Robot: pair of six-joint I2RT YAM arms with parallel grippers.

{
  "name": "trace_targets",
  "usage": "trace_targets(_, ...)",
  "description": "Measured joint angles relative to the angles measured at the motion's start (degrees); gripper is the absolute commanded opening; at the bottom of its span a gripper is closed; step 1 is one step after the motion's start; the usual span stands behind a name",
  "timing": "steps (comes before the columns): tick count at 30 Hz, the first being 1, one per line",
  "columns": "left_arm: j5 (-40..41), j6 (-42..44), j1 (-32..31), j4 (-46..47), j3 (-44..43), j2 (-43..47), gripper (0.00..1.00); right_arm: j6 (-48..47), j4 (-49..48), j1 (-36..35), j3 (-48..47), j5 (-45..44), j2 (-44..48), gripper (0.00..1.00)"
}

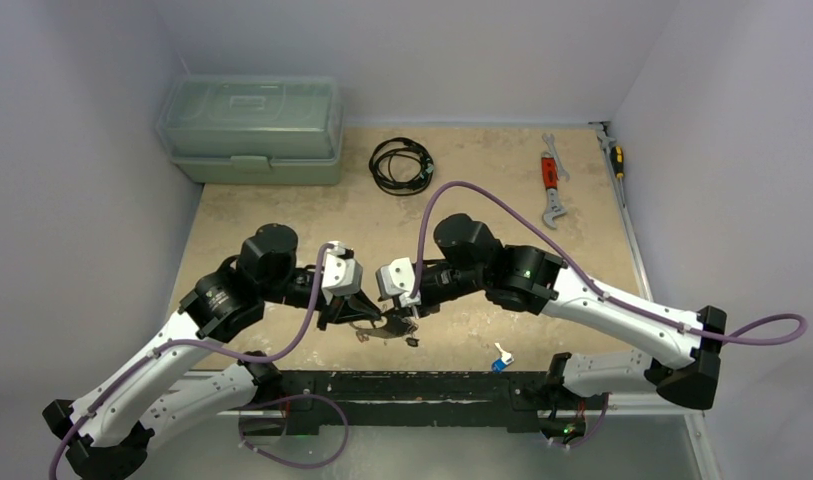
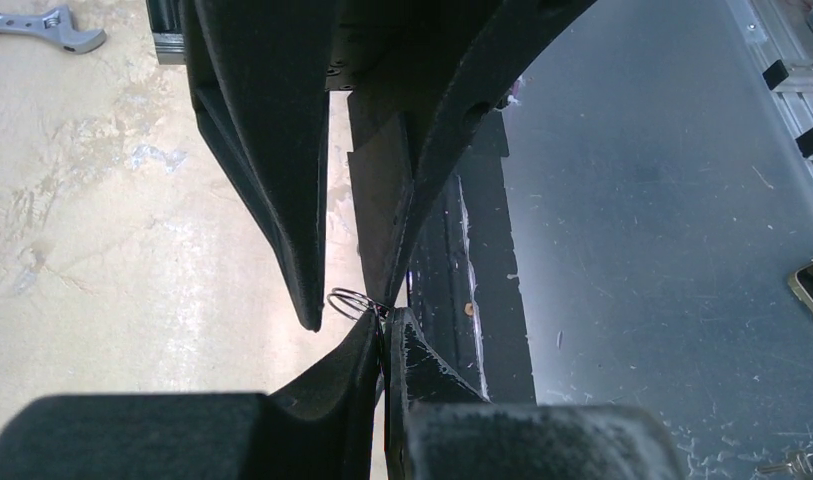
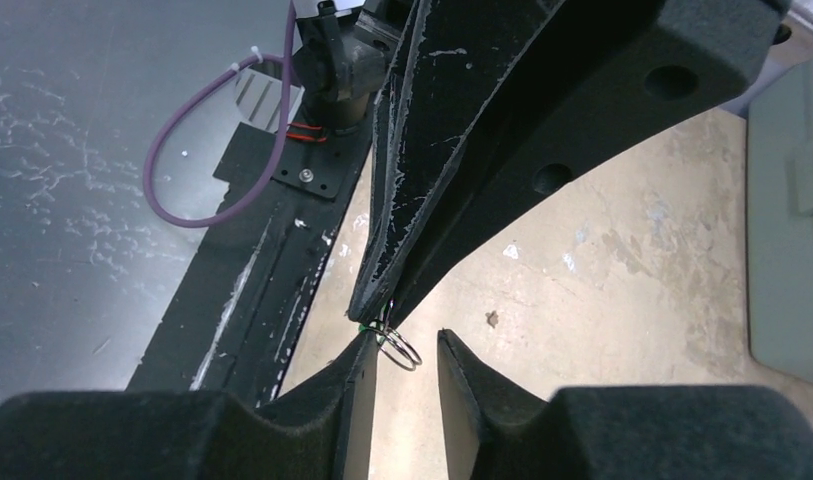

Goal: Put the keys on the keyring

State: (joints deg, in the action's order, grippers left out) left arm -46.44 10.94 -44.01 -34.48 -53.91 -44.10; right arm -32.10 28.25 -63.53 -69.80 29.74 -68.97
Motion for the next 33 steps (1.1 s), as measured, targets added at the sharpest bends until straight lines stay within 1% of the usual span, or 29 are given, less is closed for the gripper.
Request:
trace_targets(4,0.4,0.0,0.0,-0.4,0.0,0.0,0.00,0.2,0.2,0.0,0.0,0.4,-0.4,0.20)
trace_targets(9,0.6,0.1,0.0,-0.9,-0.2,0.0,0.00,0.2,0.7,0.0,0.0,1.3,-0.5,0.07)
trace_targets(14,1.0,0.1,0.0,-1.1,-0.3,0.1,0.00,-0.2,0.6,0.0,0.3,1.8,-0.6,0.00)
trace_targets(23,1.4,0.1,-0.3,-0.8,-1.0,0.2,0.00,-0.1,-10.0,0.0,8.5,2.5,4.0,0.00)
trace_targets(33,3.8,0.2,-0.4,-0.3,-1.9,0.5,0.00,1.0,-18.5,-0.1,14.3,-1.2,8.4,0.00)
